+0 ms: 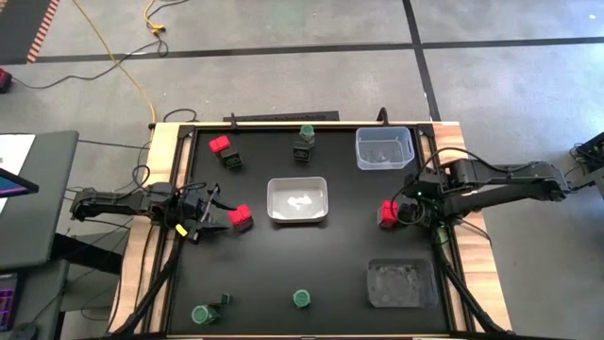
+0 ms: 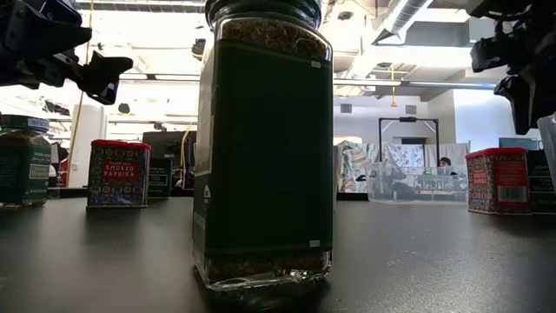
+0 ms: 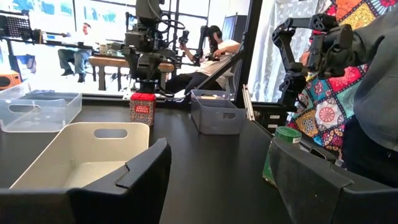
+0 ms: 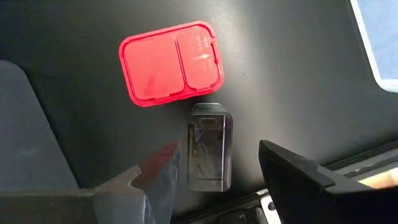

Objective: Sort spices by type
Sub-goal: Put the middle right black seasoning can into the transparent bin

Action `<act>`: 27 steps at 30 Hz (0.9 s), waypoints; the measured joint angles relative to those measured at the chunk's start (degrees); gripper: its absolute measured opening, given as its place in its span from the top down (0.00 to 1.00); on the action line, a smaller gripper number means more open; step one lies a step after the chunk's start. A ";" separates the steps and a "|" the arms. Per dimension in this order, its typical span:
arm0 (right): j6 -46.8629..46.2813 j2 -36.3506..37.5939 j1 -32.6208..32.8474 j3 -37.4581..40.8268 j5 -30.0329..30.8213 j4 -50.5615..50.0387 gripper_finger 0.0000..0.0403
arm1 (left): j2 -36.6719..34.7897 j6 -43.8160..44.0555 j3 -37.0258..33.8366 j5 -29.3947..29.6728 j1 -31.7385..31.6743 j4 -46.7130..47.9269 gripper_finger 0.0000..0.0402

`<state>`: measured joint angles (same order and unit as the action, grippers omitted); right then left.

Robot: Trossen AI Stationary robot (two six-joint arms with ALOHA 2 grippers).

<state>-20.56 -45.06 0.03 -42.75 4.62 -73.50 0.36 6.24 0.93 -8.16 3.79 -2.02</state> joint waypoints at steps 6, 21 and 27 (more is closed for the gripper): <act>0.00 0.09 0.00 3.18 0.00 2.98 0.39 | 0.00 0.00 0.00 0.00 -0.02 0.00 0.35; 1.52 -1.24 0.00 3.42 -0.11 2.81 0.39 | 0.00 0.00 0.00 0.00 0.00 0.00 0.35; 2.37 -4.21 0.00 3.42 -0.17 2.98 0.39 | 0.00 0.00 0.00 0.00 0.00 0.00 0.35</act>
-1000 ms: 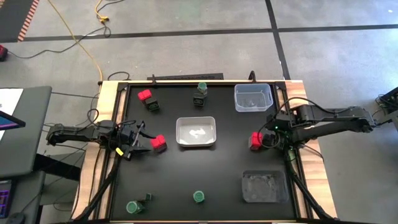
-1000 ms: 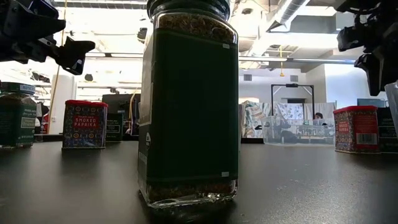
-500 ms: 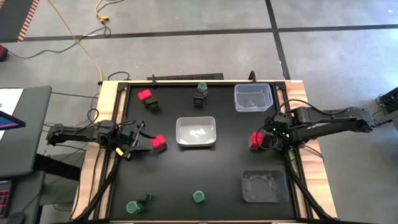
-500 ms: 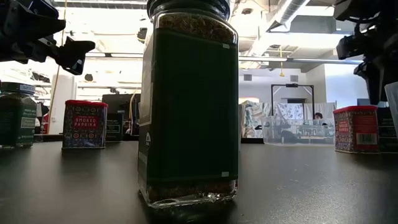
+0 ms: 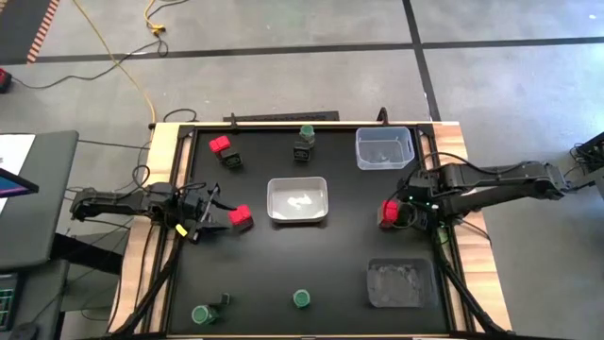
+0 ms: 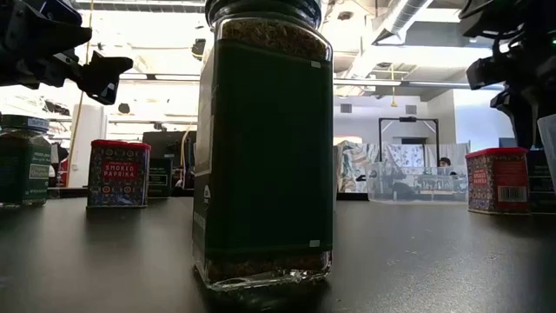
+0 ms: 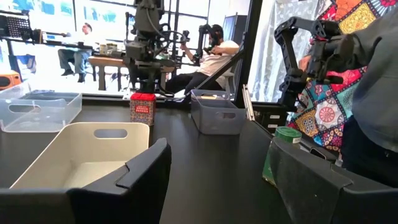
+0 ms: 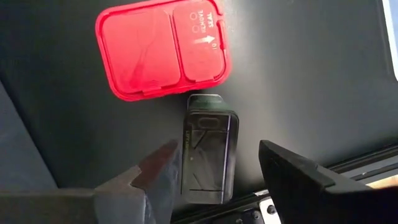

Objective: Sort spices by type
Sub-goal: Put the middle right black seasoning can into the transparent bin

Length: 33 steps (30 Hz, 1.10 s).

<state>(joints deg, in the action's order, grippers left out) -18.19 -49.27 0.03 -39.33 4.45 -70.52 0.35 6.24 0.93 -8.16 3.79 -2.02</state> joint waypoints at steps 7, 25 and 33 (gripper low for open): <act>0.69 -3.29 0.00 0.00 0.00 0.51 0.39 | 0.01 0.00 0.00 0.00 -0.01 0.00 0.35; 1.59 -9.43 -0.04 0.02 -0.03 0.89 0.39 | 0.01 0.00 0.01 -0.02 -0.01 0.01 0.35; 1.74 -10.10 -0.05 0.02 -0.03 0.99 0.40 | -0.01 0.00 0.02 -0.02 -0.02 0.01 0.35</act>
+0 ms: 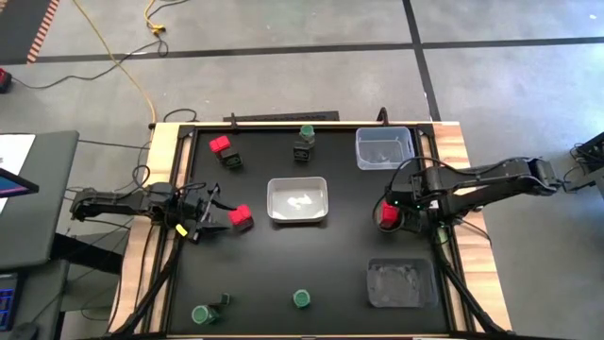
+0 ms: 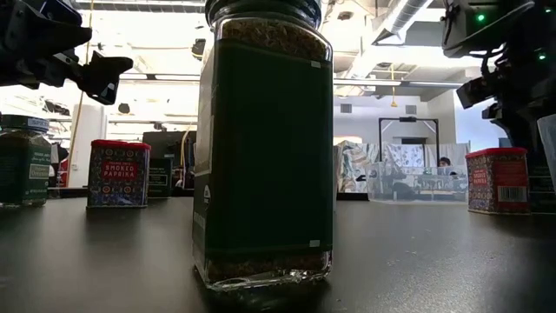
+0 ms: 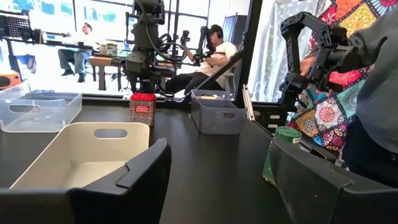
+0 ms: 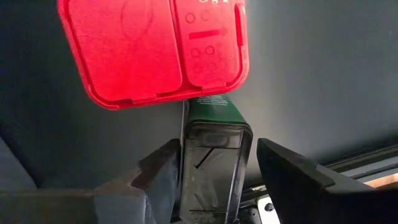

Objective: Sort spices by type
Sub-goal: Put the middle right black seasoning can into the transparent bin

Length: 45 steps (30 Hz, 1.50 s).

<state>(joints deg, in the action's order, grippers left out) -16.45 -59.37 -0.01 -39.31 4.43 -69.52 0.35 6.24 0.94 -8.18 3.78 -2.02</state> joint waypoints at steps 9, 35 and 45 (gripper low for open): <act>0.00 0.06 0.00 0.00 0.00 0.14 0.57 | 0.01 0.00 -0.01 0.02 0.02 -0.01 0.35; -0.19 0.06 0.00 -0.02 -0.02 -0.49 0.59 | 0.00 0.00 -0.02 0.00 0.01 -0.01 0.35; -3.08 0.06 0.01 -1.08 -0.46 -2.58 0.60 | 0.02 0.00 0.00 -0.01 -0.01 -0.01 0.35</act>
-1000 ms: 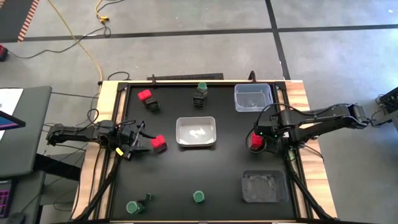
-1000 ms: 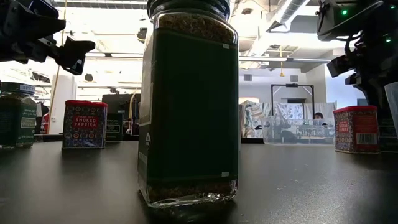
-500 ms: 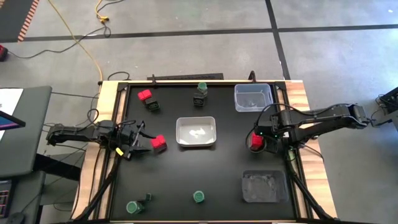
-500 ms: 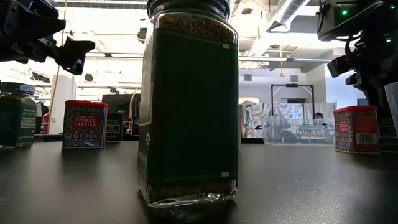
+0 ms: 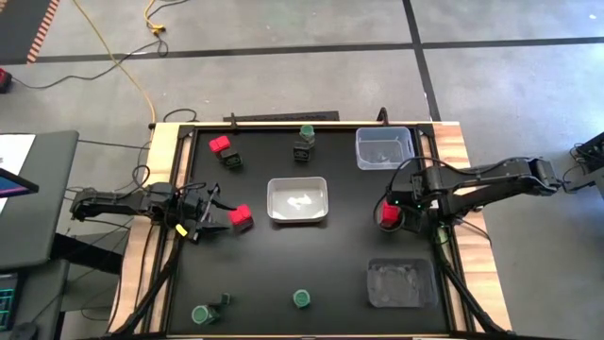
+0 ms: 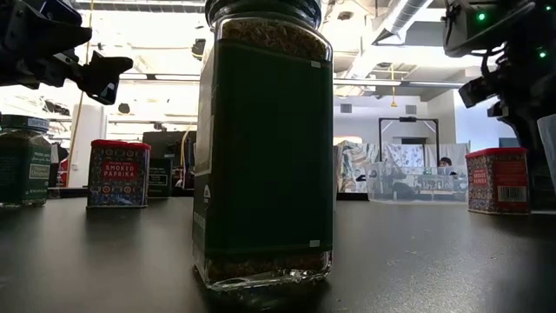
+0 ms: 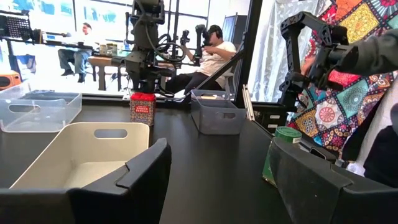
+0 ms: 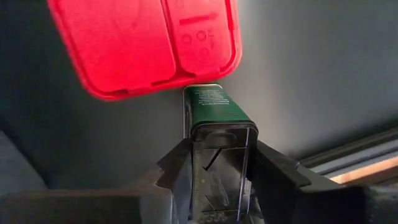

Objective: Sort spices by type
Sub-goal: Put the middle right black seasoning can into the transparent bin

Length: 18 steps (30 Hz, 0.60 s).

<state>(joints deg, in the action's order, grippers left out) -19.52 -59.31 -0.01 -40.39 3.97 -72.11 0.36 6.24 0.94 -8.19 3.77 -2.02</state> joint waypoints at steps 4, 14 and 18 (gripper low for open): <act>-0.44 0.00 -0.06 -3.63 0.03 -3.80 0.60 | -0.02 0.00 -0.01 0.00 0.02 0.00 0.35; -0.56 0.02 -0.14 -13.56 0.83 -12.46 0.60 | -0.02 0.00 0.01 0.02 0.00 0.00 0.35; 2.17 0.02 -0.53 -17.65 3.85 -13.45 0.60 | -0.02 0.00 0.00 0.02 0.00 0.00 0.35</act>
<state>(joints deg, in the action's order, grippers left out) -17.35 -59.29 -0.54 -58.04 7.82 -85.55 0.34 6.24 0.94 -8.17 3.77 -2.02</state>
